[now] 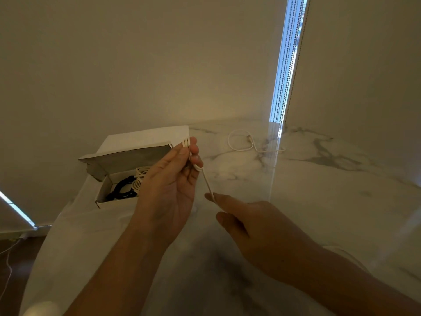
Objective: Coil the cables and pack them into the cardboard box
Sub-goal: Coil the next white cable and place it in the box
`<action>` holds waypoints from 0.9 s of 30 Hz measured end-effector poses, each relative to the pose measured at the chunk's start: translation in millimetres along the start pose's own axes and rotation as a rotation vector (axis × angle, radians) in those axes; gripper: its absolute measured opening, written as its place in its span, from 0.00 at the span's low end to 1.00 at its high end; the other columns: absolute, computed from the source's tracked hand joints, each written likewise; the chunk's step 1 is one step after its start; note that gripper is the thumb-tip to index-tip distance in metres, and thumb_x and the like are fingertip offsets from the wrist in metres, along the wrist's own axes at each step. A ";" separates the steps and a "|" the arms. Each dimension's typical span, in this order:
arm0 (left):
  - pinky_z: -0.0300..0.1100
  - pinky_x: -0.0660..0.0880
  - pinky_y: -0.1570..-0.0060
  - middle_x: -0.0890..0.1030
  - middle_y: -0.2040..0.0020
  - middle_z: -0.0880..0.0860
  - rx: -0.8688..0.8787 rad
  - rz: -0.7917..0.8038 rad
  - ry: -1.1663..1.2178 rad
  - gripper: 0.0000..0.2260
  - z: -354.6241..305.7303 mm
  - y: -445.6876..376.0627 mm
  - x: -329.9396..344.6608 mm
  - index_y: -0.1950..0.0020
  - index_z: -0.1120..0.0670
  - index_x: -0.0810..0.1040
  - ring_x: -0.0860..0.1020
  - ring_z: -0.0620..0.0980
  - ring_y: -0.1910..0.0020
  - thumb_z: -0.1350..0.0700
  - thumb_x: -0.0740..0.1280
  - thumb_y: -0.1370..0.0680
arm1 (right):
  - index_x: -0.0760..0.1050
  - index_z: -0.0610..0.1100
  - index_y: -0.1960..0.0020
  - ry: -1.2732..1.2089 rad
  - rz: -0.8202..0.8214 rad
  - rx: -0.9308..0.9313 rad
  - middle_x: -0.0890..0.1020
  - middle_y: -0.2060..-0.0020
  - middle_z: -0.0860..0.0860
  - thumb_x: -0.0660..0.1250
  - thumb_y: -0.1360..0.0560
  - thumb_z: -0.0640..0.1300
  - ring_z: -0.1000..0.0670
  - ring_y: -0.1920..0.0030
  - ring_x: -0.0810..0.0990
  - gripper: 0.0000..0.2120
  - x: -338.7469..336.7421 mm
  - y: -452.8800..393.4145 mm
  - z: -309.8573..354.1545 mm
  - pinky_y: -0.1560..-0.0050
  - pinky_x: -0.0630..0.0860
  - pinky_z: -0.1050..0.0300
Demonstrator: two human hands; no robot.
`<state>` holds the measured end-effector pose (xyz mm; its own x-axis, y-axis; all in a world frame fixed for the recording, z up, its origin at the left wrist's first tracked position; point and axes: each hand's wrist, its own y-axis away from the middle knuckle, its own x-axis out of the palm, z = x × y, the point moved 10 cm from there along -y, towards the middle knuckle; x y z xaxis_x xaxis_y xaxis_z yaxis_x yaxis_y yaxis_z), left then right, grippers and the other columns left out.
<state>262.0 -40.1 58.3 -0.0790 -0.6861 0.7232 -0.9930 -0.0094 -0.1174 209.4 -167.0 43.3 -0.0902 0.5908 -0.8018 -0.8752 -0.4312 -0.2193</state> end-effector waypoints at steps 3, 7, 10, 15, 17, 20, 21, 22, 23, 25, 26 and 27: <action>0.36 0.78 0.48 0.79 0.46 0.58 0.038 -0.011 -0.071 0.14 -1.8 0.3 0.0 0.36 0.65 0.77 0.78 0.47 0.52 0.63 0.63 0.21 | 0.56 0.64 0.24 -0.005 0.009 0.016 0.72 0.67 0.58 0.54 0.17 0.55 0.58 0.65 0.73 0.23 2.4 0.6 0.4 0.59 0.67 0.69; 0.40 0.76 0.43 0.82 0.50 0.55 0.102 -0.041 -0.376 0.11 -2.0 3.3 -2.4 0.41 0.57 0.82 0.78 0.49 0.52 0.62 0.62 0.19 | 0.58 0.64 0.25 0.050 -0.033 -0.021 0.73 0.63 0.62 0.53 0.18 0.57 0.58 0.62 0.74 0.21 -4.0 2.4 6.0 0.57 0.67 0.72; 0.38 0.76 0.44 0.84 0.52 0.48 0.190 -0.008 -0.882 0.11 -3.7 6.8 4.7 0.48 0.46 0.84 0.82 0.44 0.51 0.56 0.61 0.17 | 0.67 0.61 0.28 0.112 -0.054 -0.093 0.80 0.52 0.60 0.55 0.18 0.55 0.56 0.56 0.78 0.18 -12.5 2.4 14.4 0.56 0.68 0.71; 0.25 0.73 0.57 0.83 0.56 0.47 0.154 0.168 -1.275 0.09 14.7 12.1 21.0 0.48 0.52 0.81 0.80 0.36 0.57 0.56 0.61 0.17 | 0.78 0.54 0.48 0.277 -0.109 -0.196 0.79 0.62 0.57 0.58 0.19 0.55 0.55 0.67 0.74 0.12 -23.0 2.0 22.5 0.67 0.63 0.69; 0.27 0.74 0.56 0.84 0.56 0.51 0.059 0.196 -1.258 0.11 22.4 12.6 17.6 0.53 0.46 0.81 0.81 0.41 0.56 0.58 0.62 0.17 | 0.78 0.54 0.52 0.311 -0.177 -0.191 0.78 0.64 0.58 0.57 0.21 0.58 0.57 0.69 0.72 0.13 -36.8 1.2 17.4 0.68 0.60 0.71; 0.37 0.78 0.50 0.85 0.56 0.54 -0.114 0.224 -1.225 0.11 34.9 13.4 10.2 0.50 0.49 0.83 0.82 0.46 0.57 0.59 0.61 0.17 | 0.76 0.54 0.56 0.335 -0.252 -0.192 0.76 0.66 0.59 0.58 0.22 0.61 0.58 0.70 0.70 0.14 -55.3 0.2 9.5 0.69 0.60 0.71; 0.38 0.79 0.51 0.85 0.57 0.53 -0.170 0.230 -1.212 0.11 39.1 14.6 8.4 0.50 0.49 0.83 0.82 0.44 0.59 0.59 0.61 0.17 | 0.75 0.54 0.57 0.338 -0.276 -0.194 0.75 0.66 0.59 0.59 0.23 0.61 0.58 0.71 0.70 0.13 -61.1 -0.2 7.8 0.69 0.61 0.71; 0.37 0.78 0.53 0.85 0.59 0.51 -0.223 0.234 -1.191 0.12 43.3 15.6 6.9 0.50 0.49 0.83 0.81 0.43 0.62 0.59 0.61 0.18 | 0.75 0.54 0.57 0.341 -0.290 -0.192 0.76 0.66 0.59 0.61 0.24 0.60 0.58 0.70 0.71 0.12 -65.5 -0.7 5.8 0.69 0.62 0.70; 0.35 0.78 0.56 0.85 0.61 0.50 -0.272 0.236 -1.166 0.12 46.4 16.7 5.9 0.51 0.50 0.83 0.81 0.43 0.63 0.60 0.61 0.18 | 0.76 0.53 0.56 0.345 -0.291 -0.184 0.76 0.65 0.58 0.63 0.24 0.58 0.57 0.69 0.72 0.10 -67.9 -1.2 3.4 0.69 0.64 0.68; 0.36 0.76 0.59 0.84 0.63 0.50 -0.344 0.228 -1.092 0.14 50.0 18.3 4.7 0.51 0.54 0.85 0.79 0.45 0.63 0.61 0.59 0.18 | 0.79 0.54 0.52 0.364 -0.279 -0.180 0.78 0.61 0.58 0.63 0.23 0.56 0.55 0.66 0.75 0.09 -69.4 -1.9 0.1 0.67 0.68 0.65; 0.37 0.76 0.60 0.83 0.64 0.51 -0.372 0.226 -1.029 0.15 51.5 19.2 5.7 0.50 0.57 0.85 0.78 0.47 0.63 0.62 0.58 0.18 | 0.80 0.54 0.49 0.380 -0.279 -0.188 0.79 0.59 0.58 0.63 0.22 0.55 0.55 0.64 0.75 0.10 -69.6 -2.2 -0.7 0.66 0.69 0.64; 0.38 0.75 0.61 0.83 0.64 0.52 -0.397 0.224 -0.960 0.15 52.7 20.0 6.9 0.48 0.61 0.84 0.78 0.48 0.64 0.63 0.57 0.18 | 0.81 0.54 0.47 0.392 -0.287 -0.197 0.79 0.58 0.57 0.64 0.22 0.54 0.56 0.63 0.75 0.10 -69.8 -2.4 -1.2 0.65 0.69 0.63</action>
<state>246.3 -83.4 25.1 -0.3336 -0.9310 -0.1481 -0.9354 0.3074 0.1749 218.4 -208.0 99.2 0.3578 0.4204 -0.8338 -0.7294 -0.4317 -0.5307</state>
